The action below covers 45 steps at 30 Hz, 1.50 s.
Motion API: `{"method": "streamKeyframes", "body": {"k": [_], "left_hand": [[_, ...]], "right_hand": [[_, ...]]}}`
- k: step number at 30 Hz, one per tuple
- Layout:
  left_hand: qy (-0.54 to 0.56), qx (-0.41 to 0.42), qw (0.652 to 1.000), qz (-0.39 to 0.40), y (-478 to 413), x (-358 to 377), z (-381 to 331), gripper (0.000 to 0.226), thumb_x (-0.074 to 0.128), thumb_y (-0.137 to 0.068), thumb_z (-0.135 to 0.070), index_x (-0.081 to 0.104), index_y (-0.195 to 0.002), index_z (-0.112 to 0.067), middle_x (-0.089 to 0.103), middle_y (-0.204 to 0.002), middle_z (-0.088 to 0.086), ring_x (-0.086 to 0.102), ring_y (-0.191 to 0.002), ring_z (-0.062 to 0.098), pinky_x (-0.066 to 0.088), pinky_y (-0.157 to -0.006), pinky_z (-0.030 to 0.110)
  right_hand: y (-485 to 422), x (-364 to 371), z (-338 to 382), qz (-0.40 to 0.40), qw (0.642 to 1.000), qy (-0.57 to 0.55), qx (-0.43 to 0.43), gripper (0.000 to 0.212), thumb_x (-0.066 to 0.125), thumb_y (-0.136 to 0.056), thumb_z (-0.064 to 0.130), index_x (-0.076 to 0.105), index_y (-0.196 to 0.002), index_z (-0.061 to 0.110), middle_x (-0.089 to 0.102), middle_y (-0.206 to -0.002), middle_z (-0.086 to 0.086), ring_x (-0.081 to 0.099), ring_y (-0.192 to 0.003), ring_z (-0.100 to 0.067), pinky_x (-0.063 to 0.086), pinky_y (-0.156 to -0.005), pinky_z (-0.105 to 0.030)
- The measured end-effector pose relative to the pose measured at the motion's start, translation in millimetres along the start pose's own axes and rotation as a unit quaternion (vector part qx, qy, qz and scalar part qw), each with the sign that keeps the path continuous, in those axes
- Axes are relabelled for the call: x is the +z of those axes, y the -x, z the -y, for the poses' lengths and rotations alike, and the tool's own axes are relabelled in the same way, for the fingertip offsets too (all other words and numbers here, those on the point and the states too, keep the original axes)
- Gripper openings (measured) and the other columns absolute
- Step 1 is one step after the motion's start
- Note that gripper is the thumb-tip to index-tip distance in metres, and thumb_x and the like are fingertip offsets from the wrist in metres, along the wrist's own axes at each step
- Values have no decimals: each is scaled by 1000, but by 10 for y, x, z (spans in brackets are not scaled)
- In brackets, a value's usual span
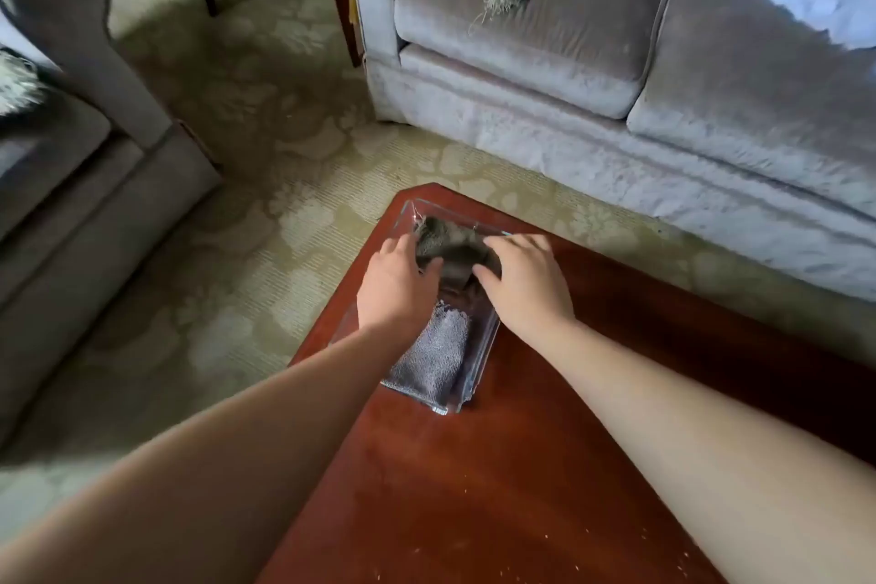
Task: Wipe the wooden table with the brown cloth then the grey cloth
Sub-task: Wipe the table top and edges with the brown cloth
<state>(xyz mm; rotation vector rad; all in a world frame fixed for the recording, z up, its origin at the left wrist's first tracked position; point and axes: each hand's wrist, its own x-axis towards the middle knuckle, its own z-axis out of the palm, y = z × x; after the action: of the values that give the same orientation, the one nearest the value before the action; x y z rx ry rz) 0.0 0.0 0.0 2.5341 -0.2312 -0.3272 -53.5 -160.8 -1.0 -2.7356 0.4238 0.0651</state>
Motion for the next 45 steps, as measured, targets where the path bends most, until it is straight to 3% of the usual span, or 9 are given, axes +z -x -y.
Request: {"method": "streamKeyframes", "body": {"k": [8, 17, 20, 22, 24, 26, 29, 34, 45], "left_hand": [[-46, 0, 998, -32, -518, 236, 20, 54, 69, -97, -39, 51, -143, -18, 63, -132, 4, 64, -116, 31, 52, -88, 41], [-72, 34, 997, 17, -689, 153, 98, 29, 74, -92, -30, 69, -119, -20, 54, -122, 4, 61, -105, 32, 47, -74, 37], [2, 89, 995, 42, -677, 75, 135, 19, 73, -89, -26, 68, -106, -20, 55, -113, 0, 54, -105, 24, 54, -81, 42], [134, 78, 984, 83, -616, -38, 121, 15, 75, -83, -25, 63, -89, -18, 58, -89, -2, 53, -94, 20, 52, -78, 39], [286, 34, 949, 128, -515, -171, 96, 18, 77, -80, -20, 60, -84, -13, 60, -77, 2, 57, -72, 18, 49, -62, 34], [396, 1, 903, 169, -353, -276, 31, 26, 79, -81, -14, 59, -94, -3, 62, -84, 14, 60, -72, 23, 50, -62, 34], [476, -43, 854, 204, 7, -320, -174, 28, 82, -79, -17, 62, -98, -10, 67, -97, 17, 65, -87, 30, 54, -79, 45], [436, -36, 872, 220, 788, -141, -763, 3, 71, -96, -8, 70, -95, -6, 69, -85, 7, 65, -77, 17, 53, -69, 29], [316, 7, 887, 337, 3022, 1556, -2504, 21, 67, -96, 1, 73, -105, -16, 77, -97, 10, 71, -87, 20, 60, -75, 43]], "right_hand": [[-313, 468, -12, -93, 993, 63, 28, 32, 73, -94, 39, 73, -120, 19, 72, -113, -2, 50, -124, -29, 40, -96, -44], [-371, 483, -89, -60, 993, -79, 59, 9, 72, -95, 23, 72, -103, 19, 71, -109, -3, 46, -127, -32, 39, -105, -45], [-323, 398, -108, -53, 988, -142, 32, 6, 68, -98, 20, 68, -101, 14, 71, -109, -4, 46, -136, -30, 37, -112, -49], [-234, 262, -119, -46, 980, -193, 23, 6, 67, -98, 19, 62, -95, 16, 71, -99, 0, 60, -112, -26, 44, -106, -51], [-94, 50, -93, -24, 959, -279, 51, 7, 66, -98, 20, 60, -94, 21, 70, -86, 2, 62, -83, -17, 50, -85, -40], [117, -205, -50, -22, 914, -395, 89, 9, 67, -97, 17, 64, -98, 25, 73, -90, 0, 66, -84, -11, 52, -82, -35], [530, -587, -60, 2, 828, -535, 167, 20, 73, -95, 14, 73, -109, 27, 79, -106, 2, 74, -105, -16, 59, -97, -45], [1357, -1096, -470, 32, 772, -587, 242, 20, 77, -91, 7, 76, -111, 12, 77, -112, -15, 73, -111, -34, 52, -103, -64], [3904, -1634, -2742, -24, 787, -504, 356, 17, 73, -95, 6, 74, -91, 22, 76, -94, -6, 75, -95, -26, 63, -86, -53]]}}
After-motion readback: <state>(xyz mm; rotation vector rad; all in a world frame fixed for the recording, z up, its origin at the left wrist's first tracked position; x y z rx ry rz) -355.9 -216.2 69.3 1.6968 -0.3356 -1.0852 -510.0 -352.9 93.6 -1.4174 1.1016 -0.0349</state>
